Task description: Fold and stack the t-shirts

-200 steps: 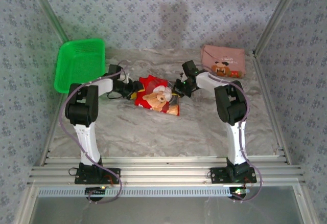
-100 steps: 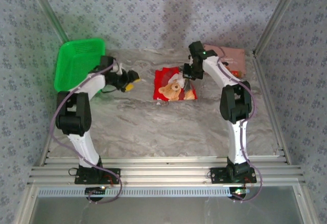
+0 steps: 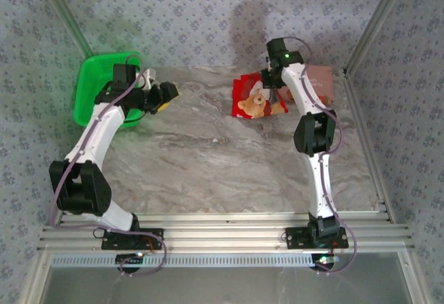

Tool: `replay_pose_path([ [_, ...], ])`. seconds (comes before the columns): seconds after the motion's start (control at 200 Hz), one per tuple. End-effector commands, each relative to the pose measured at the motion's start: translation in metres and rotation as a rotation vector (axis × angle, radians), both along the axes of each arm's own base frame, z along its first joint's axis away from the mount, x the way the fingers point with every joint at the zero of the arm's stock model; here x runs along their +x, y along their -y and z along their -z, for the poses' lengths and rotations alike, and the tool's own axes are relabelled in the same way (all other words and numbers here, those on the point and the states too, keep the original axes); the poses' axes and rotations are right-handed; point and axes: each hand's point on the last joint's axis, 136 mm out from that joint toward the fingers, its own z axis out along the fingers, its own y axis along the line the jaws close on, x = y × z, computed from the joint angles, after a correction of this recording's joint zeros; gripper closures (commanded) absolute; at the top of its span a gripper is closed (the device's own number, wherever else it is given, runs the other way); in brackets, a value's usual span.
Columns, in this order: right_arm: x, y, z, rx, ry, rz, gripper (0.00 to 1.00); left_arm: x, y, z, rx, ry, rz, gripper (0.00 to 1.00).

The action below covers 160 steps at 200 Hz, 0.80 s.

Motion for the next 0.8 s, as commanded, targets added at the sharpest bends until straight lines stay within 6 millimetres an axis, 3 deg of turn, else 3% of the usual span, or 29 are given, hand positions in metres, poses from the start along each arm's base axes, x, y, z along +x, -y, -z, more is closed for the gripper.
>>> replay_pose_path([
  [0.0,0.019,0.03,-0.028,-0.071,0.109,0.012,1.0,-0.027,-0.007,0.008,0.047,-0.028,0.0,0.33],
  [0.205,0.042,0.056,-0.047,-0.074,0.212,0.024,1.0,-0.06,-0.022,0.02,0.133,-0.063,-0.004,0.33],
  [0.51,0.059,0.086,-0.074,0.044,0.315,0.082,1.0,-0.076,-0.031,0.032,0.15,-0.099,-0.015,0.34],
  [0.794,0.066,0.127,-0.066,0.084,0.323,0.124,1.0,-0.09,-0.033,0.043,0.152,-0.138,-0.01,0.34],
])
